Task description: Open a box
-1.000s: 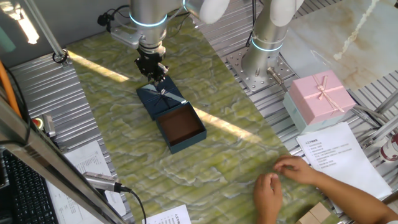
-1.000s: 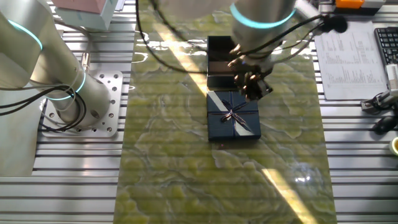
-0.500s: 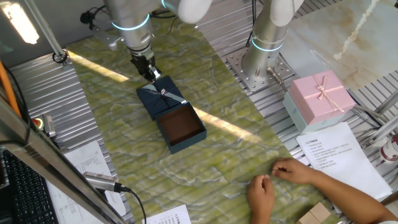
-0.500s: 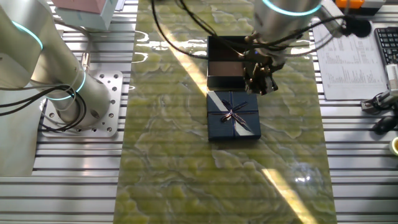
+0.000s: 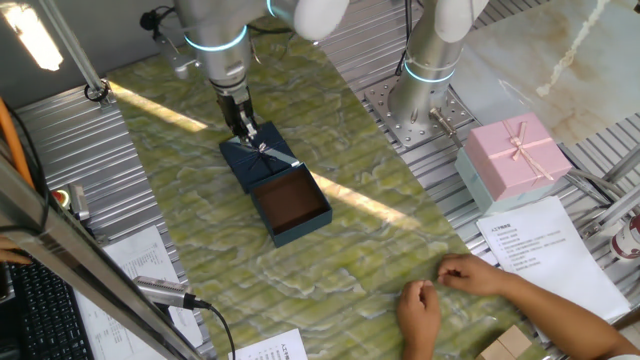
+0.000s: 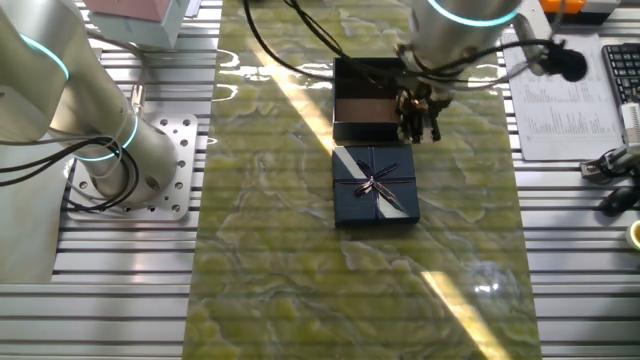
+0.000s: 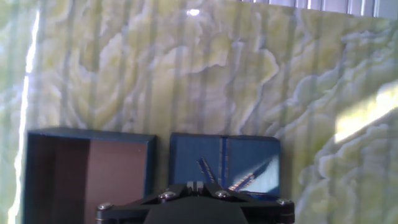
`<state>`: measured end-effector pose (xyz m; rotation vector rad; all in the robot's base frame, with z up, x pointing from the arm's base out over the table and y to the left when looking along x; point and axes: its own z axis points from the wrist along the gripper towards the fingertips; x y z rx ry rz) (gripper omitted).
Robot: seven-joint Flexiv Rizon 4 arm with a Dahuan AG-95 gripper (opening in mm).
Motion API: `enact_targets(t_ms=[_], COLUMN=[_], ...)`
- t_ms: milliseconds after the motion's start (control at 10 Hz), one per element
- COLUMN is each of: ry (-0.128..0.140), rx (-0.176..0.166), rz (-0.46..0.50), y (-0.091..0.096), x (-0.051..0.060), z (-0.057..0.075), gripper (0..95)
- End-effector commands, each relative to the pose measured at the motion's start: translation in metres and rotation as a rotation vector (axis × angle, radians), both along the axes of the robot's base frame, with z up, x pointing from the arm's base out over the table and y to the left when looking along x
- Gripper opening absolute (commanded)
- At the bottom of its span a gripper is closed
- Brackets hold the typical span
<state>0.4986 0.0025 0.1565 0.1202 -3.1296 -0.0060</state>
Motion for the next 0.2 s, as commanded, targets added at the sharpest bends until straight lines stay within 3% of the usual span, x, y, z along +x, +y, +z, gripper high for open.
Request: enact_targets(t_ms=[100,200], ry=[-0.012,-0.012], rx=[-0.001,-0.001], rz=[-0.019,-0.016], y=[0.0084,0.0084], x=[0.0019,0.0018], z=[0.0009,0.0010], gripper=[0.0,0.0])
